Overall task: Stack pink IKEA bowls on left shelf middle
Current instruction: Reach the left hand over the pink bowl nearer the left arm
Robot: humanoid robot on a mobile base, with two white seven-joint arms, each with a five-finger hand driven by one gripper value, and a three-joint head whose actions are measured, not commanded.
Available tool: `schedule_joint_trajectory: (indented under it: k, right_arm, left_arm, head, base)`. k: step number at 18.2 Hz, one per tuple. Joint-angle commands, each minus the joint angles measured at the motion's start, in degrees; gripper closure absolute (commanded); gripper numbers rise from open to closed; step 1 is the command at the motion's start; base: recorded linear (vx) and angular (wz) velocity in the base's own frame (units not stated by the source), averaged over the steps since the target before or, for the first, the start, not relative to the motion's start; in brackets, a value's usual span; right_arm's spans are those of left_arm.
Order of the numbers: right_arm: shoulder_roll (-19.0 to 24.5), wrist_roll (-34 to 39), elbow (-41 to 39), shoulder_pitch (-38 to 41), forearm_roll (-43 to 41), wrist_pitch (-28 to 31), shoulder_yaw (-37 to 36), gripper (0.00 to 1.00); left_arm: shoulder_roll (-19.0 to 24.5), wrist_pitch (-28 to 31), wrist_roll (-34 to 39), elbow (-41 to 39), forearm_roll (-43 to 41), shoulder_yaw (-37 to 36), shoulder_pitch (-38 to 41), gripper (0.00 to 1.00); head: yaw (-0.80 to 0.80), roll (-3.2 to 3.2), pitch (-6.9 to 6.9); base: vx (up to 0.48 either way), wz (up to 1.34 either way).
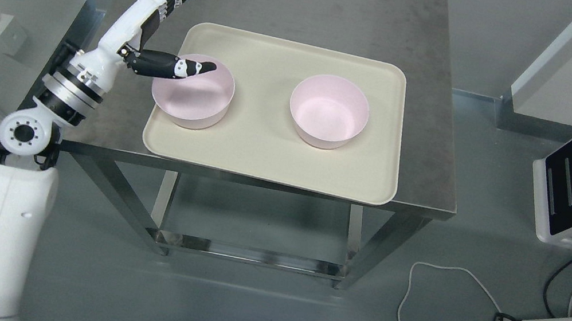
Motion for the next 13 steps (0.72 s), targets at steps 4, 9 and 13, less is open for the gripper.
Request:
schedule_joint_trajectory:
  k: [4, 9, 13]
  right_arm:
    - [-1.0, 0.0, 0.0, 0.0, 0.4, 0.0, -0.5, 0.0]
    - [-1.0, 0.0, 0.0, 0.0, 0.4, 0.0, -0.6, 0.0]
    - [-1.0, 0.0, 0.0, 0.0, 0.4, 0.0, -0.5, 0.0]
  left_arm:
    - [14.5, 6.3, -13.0, 10.1, -6.0, -8.8, -10.3, 0.03]
    - [14.2, 6.3, -16.2, 9.0, -5.9, -8.8, -9.8, 0.03]
    - [13.3, 6.3, -16.3, 9.0, -6.4, -13.0, -11.0, 0.07]
  head:
    - [0.0, 0.0, 0.0]
    - [0.0, 0.0, 0.0]
    - [0.0, 0.0, 0.0]
  base:
    - [0.0, 0.0]
    - [0.0, 0.0]
    - [0.0, 0.0]
